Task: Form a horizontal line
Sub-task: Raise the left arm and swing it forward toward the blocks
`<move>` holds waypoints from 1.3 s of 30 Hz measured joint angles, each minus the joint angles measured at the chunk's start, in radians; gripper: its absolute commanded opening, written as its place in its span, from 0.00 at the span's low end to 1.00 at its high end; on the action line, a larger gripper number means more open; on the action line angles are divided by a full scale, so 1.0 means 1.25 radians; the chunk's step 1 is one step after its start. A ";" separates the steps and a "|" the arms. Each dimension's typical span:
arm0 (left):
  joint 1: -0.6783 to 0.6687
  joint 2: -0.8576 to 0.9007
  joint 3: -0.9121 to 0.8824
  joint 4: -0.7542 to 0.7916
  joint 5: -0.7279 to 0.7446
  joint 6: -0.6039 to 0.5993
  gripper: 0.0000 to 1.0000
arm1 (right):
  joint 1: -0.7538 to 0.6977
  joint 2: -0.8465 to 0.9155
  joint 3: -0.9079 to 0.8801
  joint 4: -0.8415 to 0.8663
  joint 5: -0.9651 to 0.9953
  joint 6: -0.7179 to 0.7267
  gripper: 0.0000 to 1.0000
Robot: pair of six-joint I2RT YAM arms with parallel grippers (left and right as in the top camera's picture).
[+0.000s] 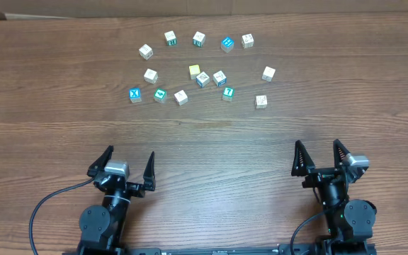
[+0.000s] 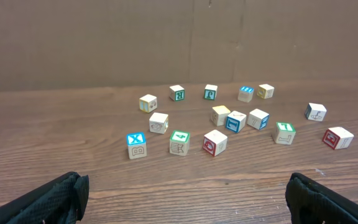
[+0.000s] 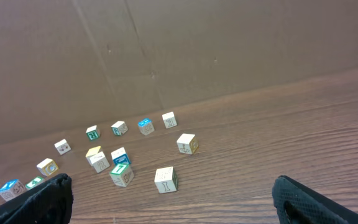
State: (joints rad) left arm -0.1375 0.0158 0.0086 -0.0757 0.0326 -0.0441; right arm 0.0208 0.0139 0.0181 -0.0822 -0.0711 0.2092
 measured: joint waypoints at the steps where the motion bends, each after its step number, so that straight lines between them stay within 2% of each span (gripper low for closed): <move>1: 0.000 0.000 0.000 0.000 0.000 0.000 0.99 | 0.000 0.000 0.000 0.000 0.000 0.000 1.00; 7: 0.000 0.000 0.000 0.027 -0.001 0.000 1.00 | 0.000 0.000 0.000 0.000 0.000 0.000 1.00; 14: 0.000 -0.001 0.007 0.199 0.022 -0.006 1.00 | 0.000 0.000 0.000 0.000 0.000 0.000 1.00; 20: 0.000 -0.001 0.108 0.172 0.044 -0.038 1.00 | 0.000 0.000 0.000 0.000 0.000 0.000 1.00; 24: 0.000 0.024 0.256 0.093 0.049 -0.046 0.99 | 0.000 0.000 0.000 0.000 0.000 0.000 1.00; 28: 0.000 0.120 0.442 0.001 0.052 -0.045 0.99 | 0.000 -0.001 0.000 0.000 0.000 0.000 1.00; 31: 0.000 0.238 0.604 -0.073 0.063 -0.032 1.00 | 0.000 -0.001 0.000 0.001 -0.001 0.000 1.00; 39: 0.000 0.612 1.100 -0.401 0.103 0.002 1.00 | 0.000 -0.001 0.000 0.000 -0.001 0.000 1.00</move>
State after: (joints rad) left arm -0.1375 0.7815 1.3842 -0.5770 0.1612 -0.0418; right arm 0.0204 0.0128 0.0181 -0.0822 -0.0719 0.2092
